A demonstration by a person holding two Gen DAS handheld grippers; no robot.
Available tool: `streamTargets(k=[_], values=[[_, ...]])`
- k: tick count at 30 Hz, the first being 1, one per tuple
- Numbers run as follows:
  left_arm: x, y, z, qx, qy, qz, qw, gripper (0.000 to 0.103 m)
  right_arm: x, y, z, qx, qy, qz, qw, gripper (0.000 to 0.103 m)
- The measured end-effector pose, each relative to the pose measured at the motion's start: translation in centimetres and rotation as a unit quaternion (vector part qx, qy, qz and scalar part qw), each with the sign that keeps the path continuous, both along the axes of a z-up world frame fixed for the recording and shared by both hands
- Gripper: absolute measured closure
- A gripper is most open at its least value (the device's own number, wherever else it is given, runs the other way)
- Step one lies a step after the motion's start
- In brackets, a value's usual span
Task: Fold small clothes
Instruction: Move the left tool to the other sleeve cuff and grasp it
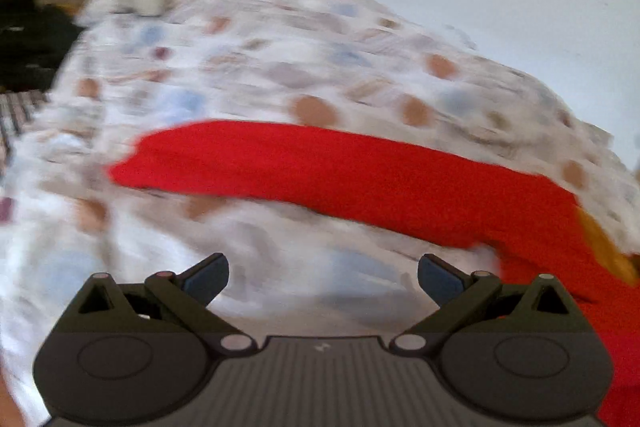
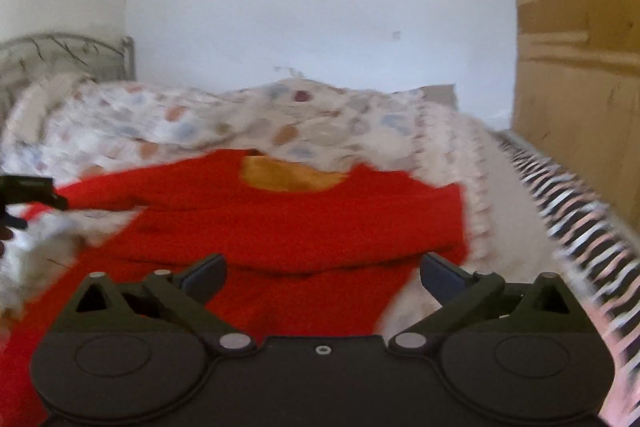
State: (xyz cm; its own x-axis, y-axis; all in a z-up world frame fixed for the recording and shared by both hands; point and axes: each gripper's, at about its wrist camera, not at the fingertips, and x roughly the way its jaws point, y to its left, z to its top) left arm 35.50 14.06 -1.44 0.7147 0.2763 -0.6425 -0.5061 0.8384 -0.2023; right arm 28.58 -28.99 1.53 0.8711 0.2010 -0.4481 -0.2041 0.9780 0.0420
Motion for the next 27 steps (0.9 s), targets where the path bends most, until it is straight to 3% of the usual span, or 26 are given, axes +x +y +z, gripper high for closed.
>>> streamTargets(k=[5,8,11,14,16,21,23,25,27], values=[[-1.7,8.5,-1.2,-0.029,-0.005,0.072,0.9970,0.000,-2.5,4.4,-0.8,0.063,0.029,0.027,0.997,0.000],[-2.0,12.4,-2.4,-0.055,-0.011,0.114,0.9919,0.000,-4.0,7.2,-2.0,0.056,0.032,0.030,0.997,0.000],[-2.0,15.8,-3.9,-0.127,-0.046,0.105,0.9853,0.000,-5.2,9.1,-3.7,0.027,0.028,0.028,0.999,0.000],[-1.7,18.6,-5.6,-0.230,-0.082,0.110,0.9635,0.001,-5.7,10.3,-5.2,-0.002,0.039,0.019,0.999,0.000],[-1.9,19.4,-6.4,-0.258,-0.102,0.127,0.9522,0.001,-5.9,10.5,-5.7,-0.011,0.043,0.021,0.999,0.000],[-1.6,20.7,-7.5,-0.273,-0.130,0.187,0.9347,0.010,-5.6,10.3,-6.4,-0.013,0.047,0.019,0.999,0.000],[-1.7,20.8,-7.4,-0.269,-0.150,0.207,0.9286,0.021,-5.6,10.5,-6.7,-0.022,0.046,0.021,0.998,0.000],[-1.7,20.9,-7.2,-0.256,-0.165,0.211,0.9288,0.033,-5.7,10.8,-6.9,-0.033,0.044,0.022,0.998,0.000],[-1.4,20.9,-7.3,-0.245,-0.165,0.197,0.9348,0.043,-5.8,11.0,-7.0,-0.043,0.042,0.022,0.998,0.000]])
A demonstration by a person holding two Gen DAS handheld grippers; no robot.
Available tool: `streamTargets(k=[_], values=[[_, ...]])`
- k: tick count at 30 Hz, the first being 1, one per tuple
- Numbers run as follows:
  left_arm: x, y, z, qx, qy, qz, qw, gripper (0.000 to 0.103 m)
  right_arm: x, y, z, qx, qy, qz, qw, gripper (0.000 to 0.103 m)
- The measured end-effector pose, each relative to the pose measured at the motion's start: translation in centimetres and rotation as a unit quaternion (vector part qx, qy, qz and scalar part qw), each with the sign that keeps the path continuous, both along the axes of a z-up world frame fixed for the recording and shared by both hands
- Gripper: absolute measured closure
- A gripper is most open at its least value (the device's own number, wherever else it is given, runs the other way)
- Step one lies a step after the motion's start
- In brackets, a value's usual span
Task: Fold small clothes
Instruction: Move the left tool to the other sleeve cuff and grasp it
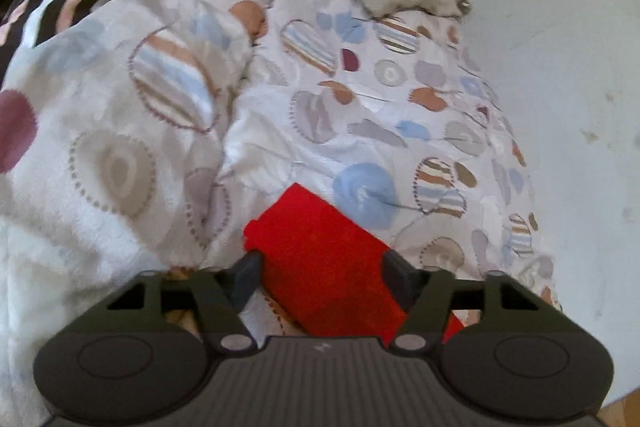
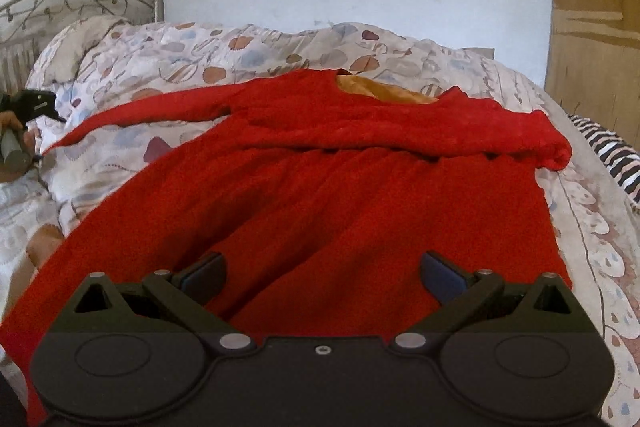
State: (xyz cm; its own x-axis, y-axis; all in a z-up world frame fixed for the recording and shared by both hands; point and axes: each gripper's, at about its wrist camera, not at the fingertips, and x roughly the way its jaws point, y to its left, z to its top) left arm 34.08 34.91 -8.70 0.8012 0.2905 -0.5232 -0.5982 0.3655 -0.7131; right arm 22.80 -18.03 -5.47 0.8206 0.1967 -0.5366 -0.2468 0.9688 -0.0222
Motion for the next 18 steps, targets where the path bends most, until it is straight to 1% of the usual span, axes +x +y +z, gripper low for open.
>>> streamTargets(k=[1,2,4,5,7,11,14,17,18], values=[[0.2,0.0,0.0,0.004,0.008,-0.006,0.9999,0.052,-0.1,0.1,-0.1,-0.007,-0.001,0.002,1.000,0.000],[0.3,0.1,-0.2,0.007,0.015,-0.007,0.9998,0.058,-0.2,0.3,-0.1,-0.012,-0.003,0.004,1.000,0.000],[0.1,0.2,-0.3,0.006,0.014,0.004,0.9999,0.075,-0.2,0.4,-0.2,-0.016,-0.003,0.005,1.000,0.000],[0.1,0.3,-0.3,0.006,0.012,0.009,0.9999,0.079,-0.2,0.4,-0.2,-0.015,-0.003,0.005,1.000,0.000],[0.0,0.4,0.0,0.021,0.011,0.008,0.9997,0.091,-0.2,0.3,-0.2,-0.012,-0.002,0.006,1.000,0.000],[0.2,-0.3,2.1,0.090,0.022,-0.015,0.9956,0.094,-0.2,0.3,-0.3,-0.014,-0.004,0.006,1.000,0.000],[0.7,-1.2,4.6,0.139,0.016,-0.025,0.9899,0.095,-0.3,0.5,-0.4,-0.019,-0.008,0.005,1.000,0.000],[1.4,-2.9,8.0,0.199,-0.002,-0.047,0.9789,0.095,-0.5,0.1,-0.2,-0.006,-0.012,0.005,1.000,0.000],[1.6,-3.8,9.4,0.223,-0.010,-0.060,0.9728,0.096,-0.6,-0.2,0.0,0.010,-0.014,0.006,1.000,0.000]])
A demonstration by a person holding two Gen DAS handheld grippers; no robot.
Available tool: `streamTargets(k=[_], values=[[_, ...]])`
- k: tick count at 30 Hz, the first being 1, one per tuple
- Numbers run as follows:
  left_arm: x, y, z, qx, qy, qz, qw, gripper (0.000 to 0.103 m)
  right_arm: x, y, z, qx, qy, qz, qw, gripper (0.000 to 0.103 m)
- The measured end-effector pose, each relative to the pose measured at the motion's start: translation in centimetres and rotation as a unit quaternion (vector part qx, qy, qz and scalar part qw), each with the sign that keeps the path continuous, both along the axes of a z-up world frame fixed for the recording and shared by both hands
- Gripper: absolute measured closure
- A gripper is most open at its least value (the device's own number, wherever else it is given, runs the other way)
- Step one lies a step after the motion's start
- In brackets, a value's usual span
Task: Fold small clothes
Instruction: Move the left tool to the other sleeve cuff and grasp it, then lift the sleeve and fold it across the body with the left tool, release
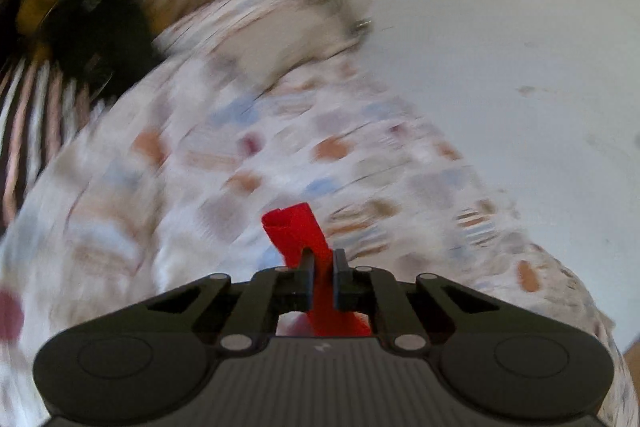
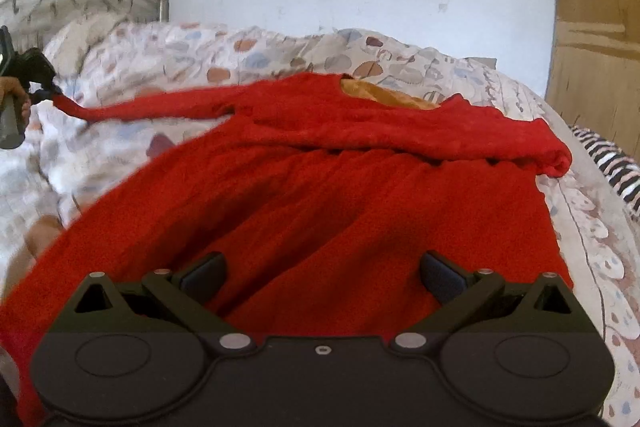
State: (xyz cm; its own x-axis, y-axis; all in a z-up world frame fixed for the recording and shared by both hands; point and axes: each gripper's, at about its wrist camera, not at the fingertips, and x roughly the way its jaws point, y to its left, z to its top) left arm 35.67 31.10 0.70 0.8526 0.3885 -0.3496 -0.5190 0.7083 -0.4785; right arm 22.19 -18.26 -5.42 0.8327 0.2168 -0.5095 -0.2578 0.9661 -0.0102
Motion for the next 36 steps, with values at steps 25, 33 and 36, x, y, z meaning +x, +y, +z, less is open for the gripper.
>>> streamTargets(k=[25,33,36], values=[[0.4,-38.1,6.9,0.294,-0.146,-0.386,0.8620,0.096,-7.0,-14.9,3.5,0.111,-0.079,-0.151,0.979,0.000],[0.1,-43.0,0.5,0.268,-0.068,-0.503,0.8192,0.096,-9.1,-20.0,3.6,0.071,-0.085,-0.246,0.963,0.000],[-0.2,-43.5,-0.7,0.257,-0.055,-0.516,0.8155,0.096,-9.4,-21.5,3.7,0.076,-0.083,-0.277,0.954,0.000]])
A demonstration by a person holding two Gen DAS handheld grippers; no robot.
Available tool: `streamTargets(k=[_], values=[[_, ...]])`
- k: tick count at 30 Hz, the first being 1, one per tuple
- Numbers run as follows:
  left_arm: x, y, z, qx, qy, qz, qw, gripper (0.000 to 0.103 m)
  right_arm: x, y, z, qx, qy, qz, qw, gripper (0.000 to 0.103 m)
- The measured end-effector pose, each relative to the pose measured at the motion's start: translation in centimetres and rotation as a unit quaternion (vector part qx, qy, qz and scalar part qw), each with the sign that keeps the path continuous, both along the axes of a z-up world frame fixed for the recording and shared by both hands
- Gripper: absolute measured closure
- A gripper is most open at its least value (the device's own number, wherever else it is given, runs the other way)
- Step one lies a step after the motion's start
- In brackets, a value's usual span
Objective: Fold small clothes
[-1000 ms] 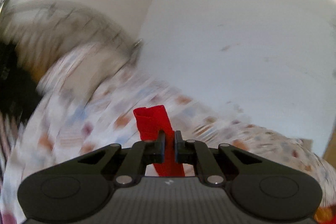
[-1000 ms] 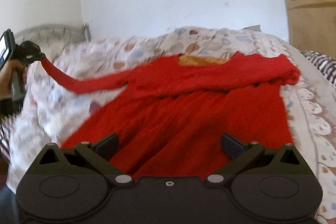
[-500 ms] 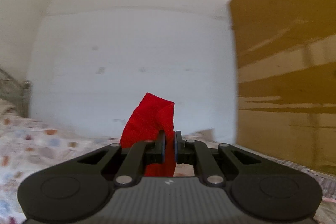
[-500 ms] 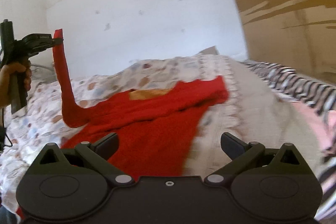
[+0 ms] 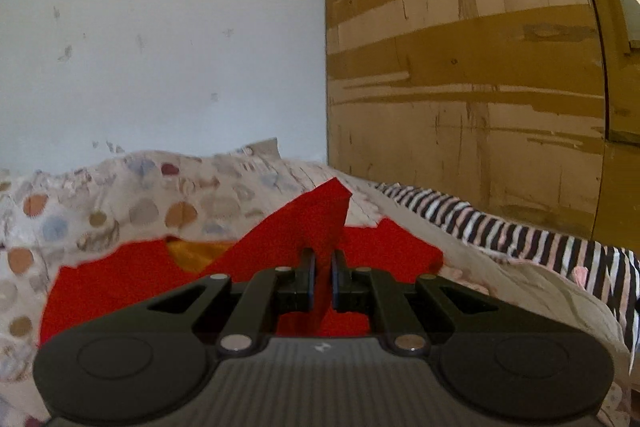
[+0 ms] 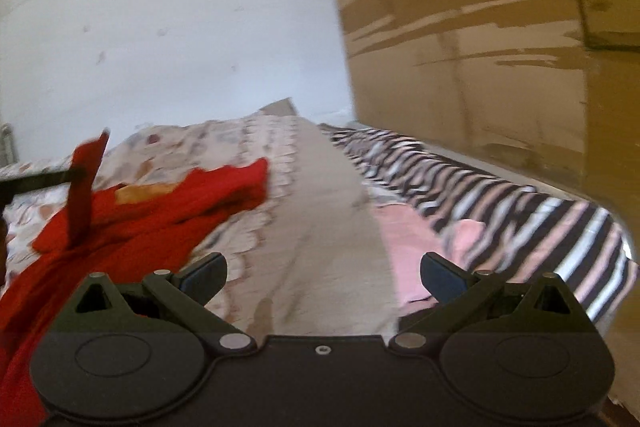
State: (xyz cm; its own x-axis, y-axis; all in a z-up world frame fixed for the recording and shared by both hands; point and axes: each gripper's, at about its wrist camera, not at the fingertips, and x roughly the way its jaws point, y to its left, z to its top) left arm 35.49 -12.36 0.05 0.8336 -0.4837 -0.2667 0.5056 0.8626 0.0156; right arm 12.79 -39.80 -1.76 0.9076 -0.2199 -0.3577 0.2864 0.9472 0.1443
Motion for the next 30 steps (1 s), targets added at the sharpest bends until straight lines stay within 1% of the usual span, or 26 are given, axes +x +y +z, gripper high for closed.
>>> streamTargets(k=[3,6,8,10,11,14,15,17,19,22,25,26,28,30], values=[[0.0,0.0,-0.3,0.006,0.027,-0.013,0.9995,0.094,0.2,-0.7,-0.1,0.013,0.000,-0.017,1.000,0.000],[0.0,0.5,-0.6,0.001,0.060,-0.033,0.9977,0.088,0.7,-0.7,-0.3,0.021,0.001,-0.025,0.999,0.000],[0.0,0.7,-0.8,0.001,0.078,-0.047,0.9958,0.076,1.0,-0.3,-0.4,0.023,0.004,-0.023,0.999,0.000],[-0.2,1.0,-0.8,0.003,0.087,-0.053,0.9948,0.036,1.7,0.2,-0.4,0.023,0.009,-0.021,0.999,0.000],[-0.3,1.3,-0.8,0.000,0.089,-0.050,0.9948,0.031,2.0,0.5,-0.5,0.021,0.012,-0.018,1.000,0.000],[-0.2,2.7,-0.3,-0.013,0.101,-0.036,0.9942,0.022,3.2,1.4,-0.5,0.015,0.020,-0.009,1.000,0.000],[-0.1,3.3,0.0,-0.010,0.106,-0.019,0.9941,0.015,3.7,1.7,-0.5,0.014,0.022,-0.005,1.000,0.000],[0.1,4.4,0.8,0.010,0.111,0.025,0.9935,0.011,4.8,2.3,-0.4,0.013,0.027,0.007,1.000,0.000],[0.2,5.9,1.4,0.042,0.109,0.065,0.9910,0.003,6.3,3.0,-0.2,0.008,0.033,0.022,0.999,0.000],[0.4,8.7,1.9,0.087,0.101,0.118,0.9840,0.001,9.1,4.6,0.3,-0.003,0.052,0.049,0.997,0.000],[0.8,11.7,1.3,0.136,0.092,0.163,0.9729,0.001,11.8,6.3,0.6,-0.005,0.073,0.078,0.994,0.000],[1.0,12.6,0.9,0.150,0.091,0.179,0.9680,0.001,12.8,6.9,0.7,-0.003,0.082,0.089,0.993,0.000],[1.7,14.4,-0.2,0.172,0.093,0.205,0.9589,0.001,14.8,8.3,1.1,0.001,0.093,0.112,0.989,0.000],[2.7,15.7,-1.7,0.185,0.098,0.222,0.9525,0.001,16.8,9.9,1.5,0.004,0.097,0.131,0.987,0.000]])
